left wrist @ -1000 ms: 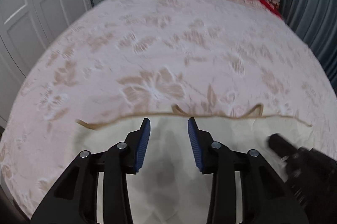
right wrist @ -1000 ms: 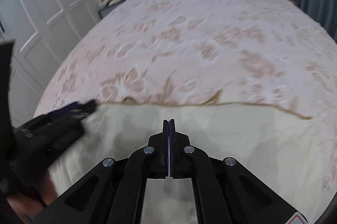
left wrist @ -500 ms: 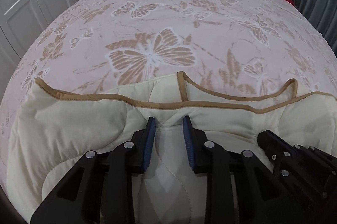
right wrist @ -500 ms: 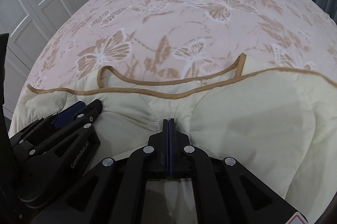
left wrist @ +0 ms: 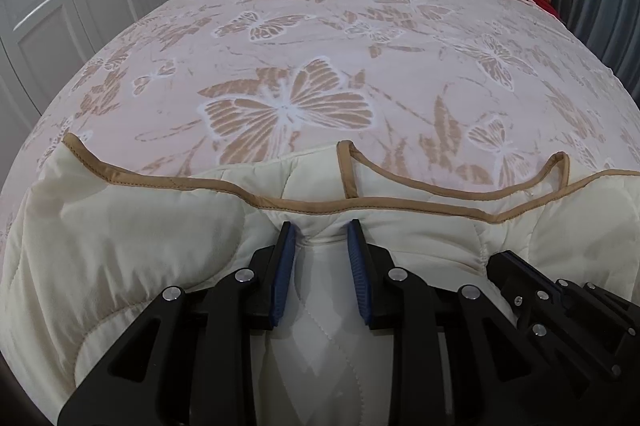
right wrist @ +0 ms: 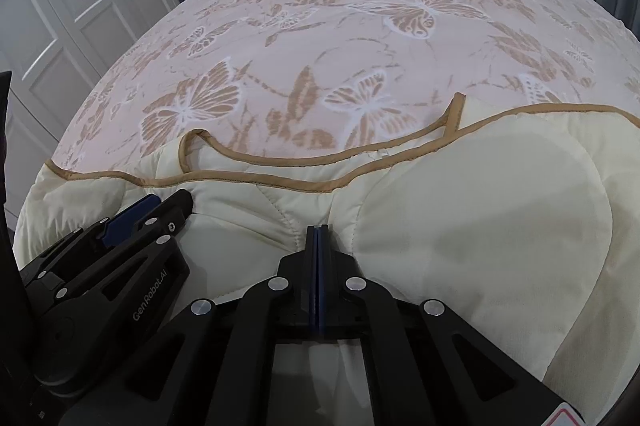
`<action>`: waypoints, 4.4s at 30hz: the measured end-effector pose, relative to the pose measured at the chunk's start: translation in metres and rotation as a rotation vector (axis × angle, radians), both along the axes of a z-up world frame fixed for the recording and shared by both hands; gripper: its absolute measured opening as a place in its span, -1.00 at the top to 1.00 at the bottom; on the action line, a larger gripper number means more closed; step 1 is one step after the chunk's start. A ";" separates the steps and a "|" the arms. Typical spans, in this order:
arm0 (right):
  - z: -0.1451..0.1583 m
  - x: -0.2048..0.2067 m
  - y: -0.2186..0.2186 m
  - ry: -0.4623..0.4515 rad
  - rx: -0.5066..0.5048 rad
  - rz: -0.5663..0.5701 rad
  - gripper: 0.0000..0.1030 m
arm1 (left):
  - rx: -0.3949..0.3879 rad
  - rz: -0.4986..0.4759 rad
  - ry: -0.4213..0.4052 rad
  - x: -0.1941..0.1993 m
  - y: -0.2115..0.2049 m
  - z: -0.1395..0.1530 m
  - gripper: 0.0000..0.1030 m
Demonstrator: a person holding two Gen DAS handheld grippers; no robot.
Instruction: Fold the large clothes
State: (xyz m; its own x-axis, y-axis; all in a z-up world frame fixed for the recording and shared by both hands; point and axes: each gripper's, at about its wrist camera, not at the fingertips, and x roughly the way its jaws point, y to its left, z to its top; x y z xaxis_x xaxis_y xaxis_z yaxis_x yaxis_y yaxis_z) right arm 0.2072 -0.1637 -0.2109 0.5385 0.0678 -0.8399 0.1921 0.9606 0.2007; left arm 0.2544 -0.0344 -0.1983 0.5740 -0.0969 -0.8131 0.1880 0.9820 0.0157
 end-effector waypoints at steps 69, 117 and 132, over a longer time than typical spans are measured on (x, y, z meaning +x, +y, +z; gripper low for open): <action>0.047 -0.153 0.040 0.085 0.214 -0.017 0.99 | -0.574 0.189 0.192 -0.142 0.205 0.073 0.33; 0.124 -0.331 -0.129 0.134 0.021 -0.242 0.82 | -0.231 -0.419 0.210 -0.229 -0.150 0.106 0.07; 0.195 -0.257 -0.112 -0.047 0.055 -0.109 0.08 | -0.125 -0.292 0.242 -0.245 -0.035 0.093 -0.58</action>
State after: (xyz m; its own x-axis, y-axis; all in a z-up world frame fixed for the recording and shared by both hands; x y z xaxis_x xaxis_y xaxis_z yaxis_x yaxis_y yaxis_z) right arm -0.0498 -0.2759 -0.0164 0.5835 0.0524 -0.8104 0.2839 0.9218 0.2640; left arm 0.0092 -0.0690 -0.1051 0.3004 -0.3346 -0.8932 0.4433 0.8781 -0.1799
